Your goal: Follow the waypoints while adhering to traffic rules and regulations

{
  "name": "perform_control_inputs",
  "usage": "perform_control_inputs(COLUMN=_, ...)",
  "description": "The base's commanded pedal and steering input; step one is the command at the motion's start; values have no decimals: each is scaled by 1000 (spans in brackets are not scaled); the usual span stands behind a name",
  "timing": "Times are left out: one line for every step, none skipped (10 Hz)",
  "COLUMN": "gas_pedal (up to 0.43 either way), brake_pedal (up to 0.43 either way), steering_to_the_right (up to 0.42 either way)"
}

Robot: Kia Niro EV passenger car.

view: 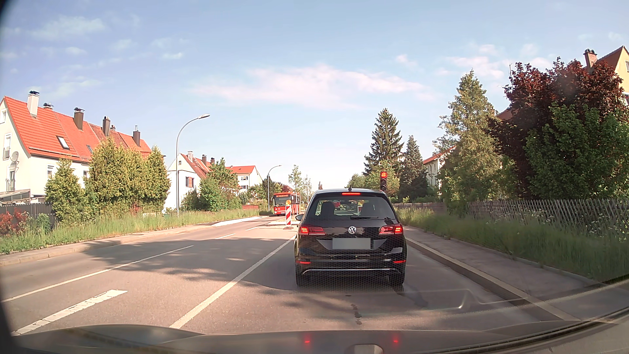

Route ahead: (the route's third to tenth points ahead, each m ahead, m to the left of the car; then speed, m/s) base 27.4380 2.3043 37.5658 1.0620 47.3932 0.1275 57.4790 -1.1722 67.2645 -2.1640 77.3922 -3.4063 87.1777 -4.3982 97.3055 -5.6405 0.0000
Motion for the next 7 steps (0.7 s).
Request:
perform_control_inputs(gas_pedal=0, brake_pedal=244, steering_to_the_right=-21)
perform_control_inputs(gas_pedal=0, brake_pedal=244, steering_to_the_right=-21)
perform_control_inputs(gas_pedal=0, brake_pedal=244, steering_to_the_right=-21)
perform_control_inputs(gas_pedal=0, brake_pedal=244, steering_to_the_right=-21)
perform_control_inputs(gas_pedal=0, brake_pedal=244, steering_to_the_right=-21)
perform_control_inputs(gas_pedal=0, brake_pedal=244, steering_to_the_right=-21)
perform_control_inputs(gas_pedal=0, brake_pedal=244, steering_to_the_right=-21)
